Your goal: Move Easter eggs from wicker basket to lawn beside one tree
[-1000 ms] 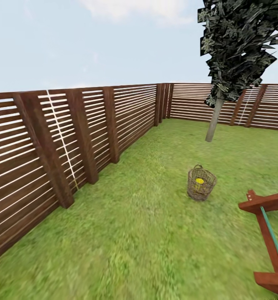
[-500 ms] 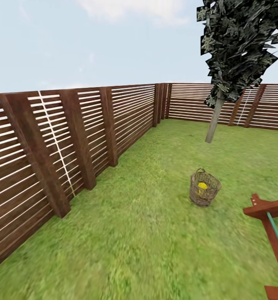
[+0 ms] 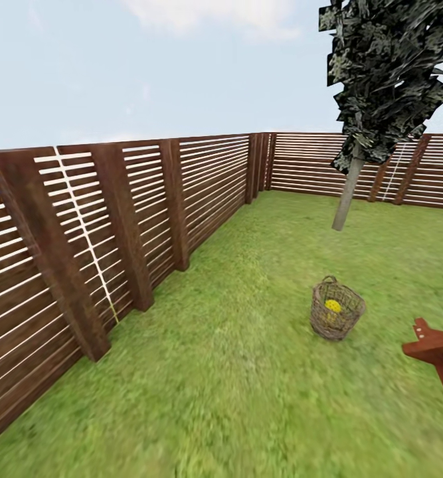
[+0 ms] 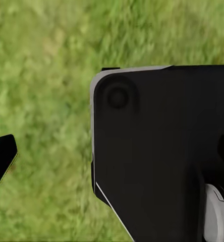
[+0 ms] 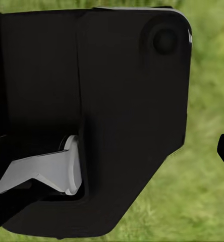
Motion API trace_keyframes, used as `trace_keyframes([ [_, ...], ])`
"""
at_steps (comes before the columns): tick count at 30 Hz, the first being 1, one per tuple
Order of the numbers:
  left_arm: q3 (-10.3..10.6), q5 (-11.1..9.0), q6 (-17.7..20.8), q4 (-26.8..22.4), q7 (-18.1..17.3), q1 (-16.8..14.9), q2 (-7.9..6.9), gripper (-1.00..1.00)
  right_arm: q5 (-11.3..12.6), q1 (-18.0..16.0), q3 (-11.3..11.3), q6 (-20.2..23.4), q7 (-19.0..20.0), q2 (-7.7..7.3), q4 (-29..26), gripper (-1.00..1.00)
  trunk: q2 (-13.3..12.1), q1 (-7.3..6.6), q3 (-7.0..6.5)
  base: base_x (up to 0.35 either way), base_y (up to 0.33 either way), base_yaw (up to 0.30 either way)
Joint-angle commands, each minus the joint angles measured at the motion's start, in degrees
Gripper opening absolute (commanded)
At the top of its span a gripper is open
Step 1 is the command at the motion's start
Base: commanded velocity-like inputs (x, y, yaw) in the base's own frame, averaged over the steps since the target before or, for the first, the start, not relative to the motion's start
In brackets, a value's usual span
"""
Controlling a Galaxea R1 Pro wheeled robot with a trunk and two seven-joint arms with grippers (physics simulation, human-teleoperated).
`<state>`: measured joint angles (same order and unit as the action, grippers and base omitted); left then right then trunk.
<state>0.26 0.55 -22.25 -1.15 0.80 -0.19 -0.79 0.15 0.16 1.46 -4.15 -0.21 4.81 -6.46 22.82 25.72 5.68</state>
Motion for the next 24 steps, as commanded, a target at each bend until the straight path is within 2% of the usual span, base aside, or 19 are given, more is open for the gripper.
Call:
trace_keyframes([
  [1, 0.1, 0.1, -0.2, 0.0, 0.1, 0.0, 0.00, 1.00, 0.0, 0.0, 0.1, -0.1, 0.0, 0.08, -0.1, 1.00, 0.1, 0.06, 0.10, 0.308, 0.105, 0.000],
  [9, 0.1, 0.1, -0.2, 0.0, 0.0, 0.0, 0.00, 1.00, 0.0, 0.0, 0.3, -0.2, 0.0, 0.19, 0.0, 1.00, 0.1, 0.06, 0.12, 0.308, 0.105, -0.047],
  [24, 0.1, 0.2, -0.2, -0.1, 0.0, 0.0, 0.00, 1.00, 0.1, 0.0, 0.5, -0.2, 0.0, 0.20, 0.1, 1.00, 0.1, 0.06, 0.50, 0.308, 0.105, -0.245],
])
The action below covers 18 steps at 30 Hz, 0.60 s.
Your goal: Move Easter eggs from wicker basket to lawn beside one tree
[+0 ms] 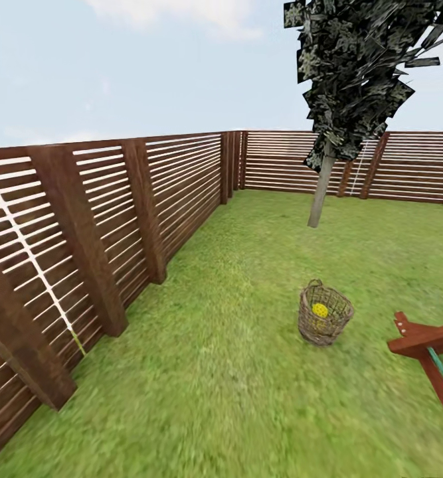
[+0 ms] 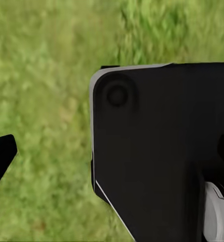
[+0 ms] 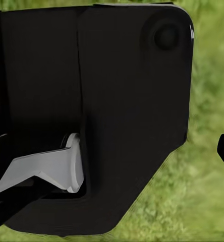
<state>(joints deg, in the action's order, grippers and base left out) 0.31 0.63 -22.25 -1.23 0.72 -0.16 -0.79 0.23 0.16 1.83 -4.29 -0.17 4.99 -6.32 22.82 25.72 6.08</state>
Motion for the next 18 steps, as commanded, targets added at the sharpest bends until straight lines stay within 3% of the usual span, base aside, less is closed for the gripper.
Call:
trace_keyframes([
  [1, 0.0, 0.1, -0.2, 0.0, 0.1, 0.0, 0.00, 1.00, 0.0, 0.0, 0.2, -0.1, 0.0, 0.02, -0.1, 1.00, 0.1, 0.06, 0.13, 0.308, 0.105, -0.268],
  [13, 0.0, 0.1, -0.2, 0.1, 0.1, 0.0, 0.00, 1.00, 0.0, 0.0, 0.2, -0.1, 0.0, 0.02, -0.1, 1.00, 0.1, 0.06, 0.57, 0.308, 0.105, -0.254],
  [18, 0.0, 0.1, -0.6, 0.1, 0.1, 0.0, 0.00, 1.00, 0.0, 0.0, 0.2, -2.1, -0.1, 0.02, 0.2, 1.00, 0.1, 0.06, 0.78, 0.308, 0.105, -0.248],
])
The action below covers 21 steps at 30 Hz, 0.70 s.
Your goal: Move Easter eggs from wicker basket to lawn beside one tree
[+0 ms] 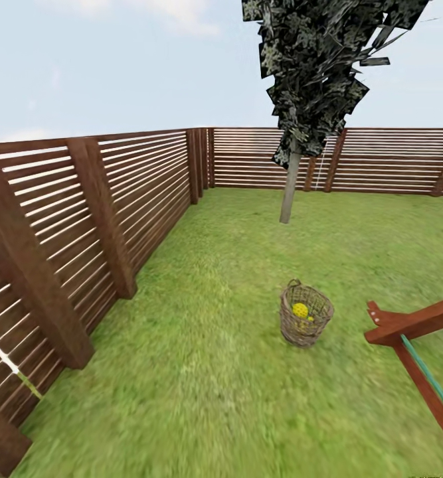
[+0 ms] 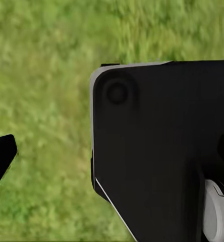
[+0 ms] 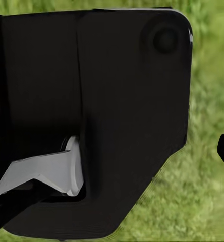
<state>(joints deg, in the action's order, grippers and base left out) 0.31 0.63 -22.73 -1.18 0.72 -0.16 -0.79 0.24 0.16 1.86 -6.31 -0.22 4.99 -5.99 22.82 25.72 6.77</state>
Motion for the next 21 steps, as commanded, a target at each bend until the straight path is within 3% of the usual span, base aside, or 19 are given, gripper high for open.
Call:
trace_keyframes([
  [1, 0.0, 0.1, -0.3, 0.0, 0.1, 0.0, 0.00, 1.00, 0.0, 0.0, 0.2, -0.5, 0.0, 0.02, 0.0, 1.00, 0.1, 0.06, 0.14, 0.308, 0.105, -0.248],
  [21, 0.0, 0.1, -0.6, 0.0, 0.1, 0.0, 0.00, 1.00, 0.0, 0.0, 0.2, -1.1, 0.0, 0.08, 0.2, 1.00, 0.1, 0.06, 1.09, 0.308, 0.105, -0.247],
])
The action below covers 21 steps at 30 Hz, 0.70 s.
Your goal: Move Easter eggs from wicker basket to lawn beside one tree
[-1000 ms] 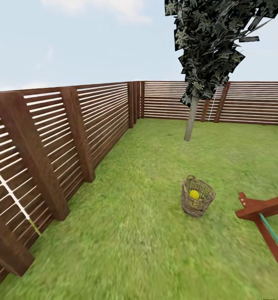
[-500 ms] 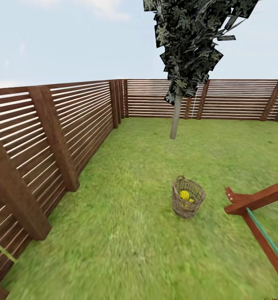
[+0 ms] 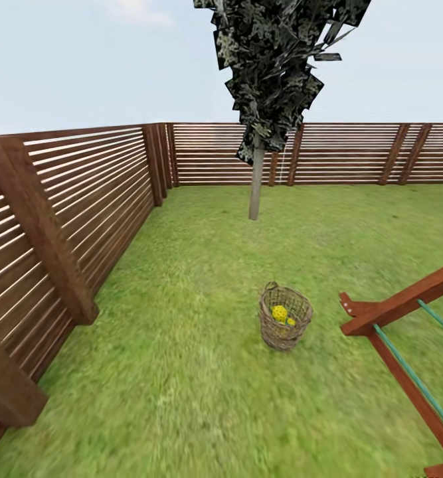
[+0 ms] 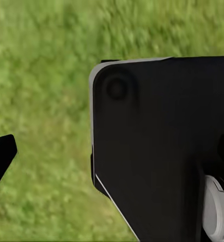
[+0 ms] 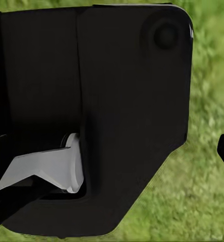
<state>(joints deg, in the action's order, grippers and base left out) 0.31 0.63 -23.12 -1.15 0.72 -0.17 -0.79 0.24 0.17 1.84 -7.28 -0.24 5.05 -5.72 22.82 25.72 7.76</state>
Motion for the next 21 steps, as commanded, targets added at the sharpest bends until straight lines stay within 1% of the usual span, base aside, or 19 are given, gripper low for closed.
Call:
trace_keyframes([
  [1, 0.0, 0.1, -0.2, 0.0, 0.1, 0.0, 0.00, 1.00, 0.0, 0.0, 0.2, -0.1, 0.0, 0.01, -0.1, 1.00, 0.1, 0.06, 0.14, 0.308, 0.104, -0.247],
  [21, 0.0, 0.1, -0.2, 0.0, 0.1, 0.0, 0.00, 1.00, 0.1, 0.0, 0.2, -0.2, 0.0, 0.03, -0.1, 1.00, 0.1, 0.06, 1.14, 0.308, 0.104, -0.241],
])
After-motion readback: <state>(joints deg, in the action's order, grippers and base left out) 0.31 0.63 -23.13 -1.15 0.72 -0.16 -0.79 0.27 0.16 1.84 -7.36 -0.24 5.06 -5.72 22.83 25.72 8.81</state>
